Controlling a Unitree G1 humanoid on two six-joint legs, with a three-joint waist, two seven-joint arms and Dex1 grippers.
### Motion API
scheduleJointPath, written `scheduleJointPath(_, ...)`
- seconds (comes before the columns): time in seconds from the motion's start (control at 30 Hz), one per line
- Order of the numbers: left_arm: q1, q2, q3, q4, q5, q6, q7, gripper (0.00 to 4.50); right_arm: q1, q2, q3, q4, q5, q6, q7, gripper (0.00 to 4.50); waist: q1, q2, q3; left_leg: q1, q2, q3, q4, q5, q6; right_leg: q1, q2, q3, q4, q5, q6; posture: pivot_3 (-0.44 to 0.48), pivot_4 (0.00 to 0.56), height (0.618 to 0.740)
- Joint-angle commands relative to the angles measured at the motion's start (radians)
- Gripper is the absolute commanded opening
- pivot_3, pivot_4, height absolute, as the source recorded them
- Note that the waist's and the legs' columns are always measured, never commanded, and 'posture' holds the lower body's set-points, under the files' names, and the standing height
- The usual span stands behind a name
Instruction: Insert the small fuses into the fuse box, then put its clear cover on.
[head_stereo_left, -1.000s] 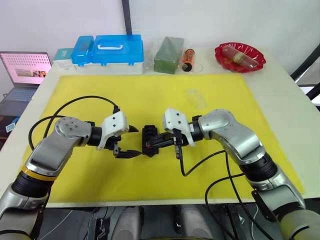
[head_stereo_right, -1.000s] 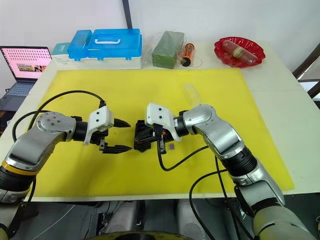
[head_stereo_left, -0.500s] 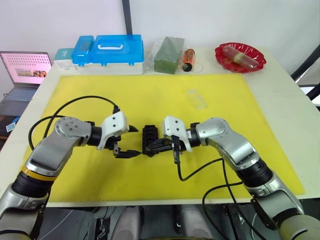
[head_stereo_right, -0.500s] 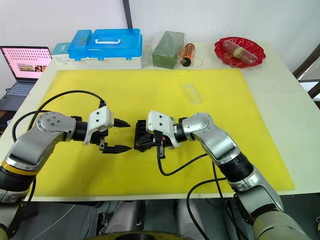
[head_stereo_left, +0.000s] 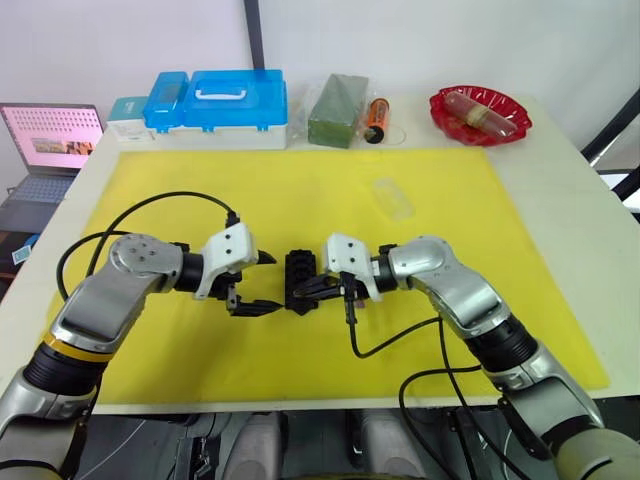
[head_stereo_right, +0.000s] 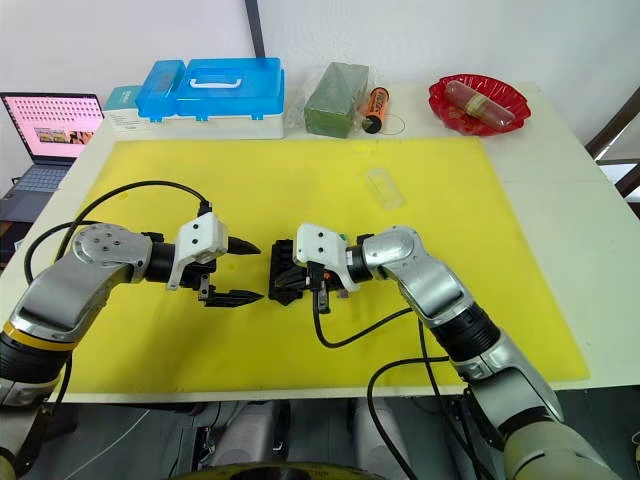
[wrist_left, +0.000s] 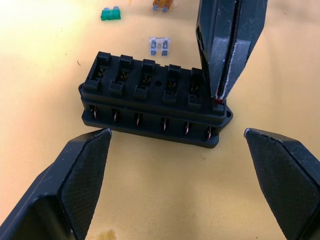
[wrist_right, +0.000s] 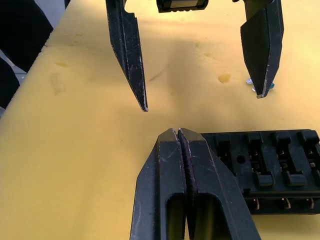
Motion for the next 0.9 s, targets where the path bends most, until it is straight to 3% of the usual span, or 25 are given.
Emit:
scheduleJointPath(0.03,-0.008,0.007,0.016,-0.015,0.0,-0.016,0.002,4.5,0.006,-0.007,0.024,0.03,-0.04,0.005,-0.001,0.02,0.0,0.0,0.0,0.0,0.0,0.0,0.0,0.0,0.0,0.0,0.0,0.0,0.0,0.0,0.0,0.0,0.15,0.74)
scheduleJointPath(0.9,-0.019,0.007,0.017,-0.007,-0.003,-0.01,0.001,4.5,0.092,0.001,0.013,0.029,-0.075,-0.114,-0.041,0.02,0.0,0.0,0.0,0.001,0.0,0.0,0.0,0.0,0.0,0.001,0.0,0.0,0.0,0.0,0.0,0.0,0.15,0.74)
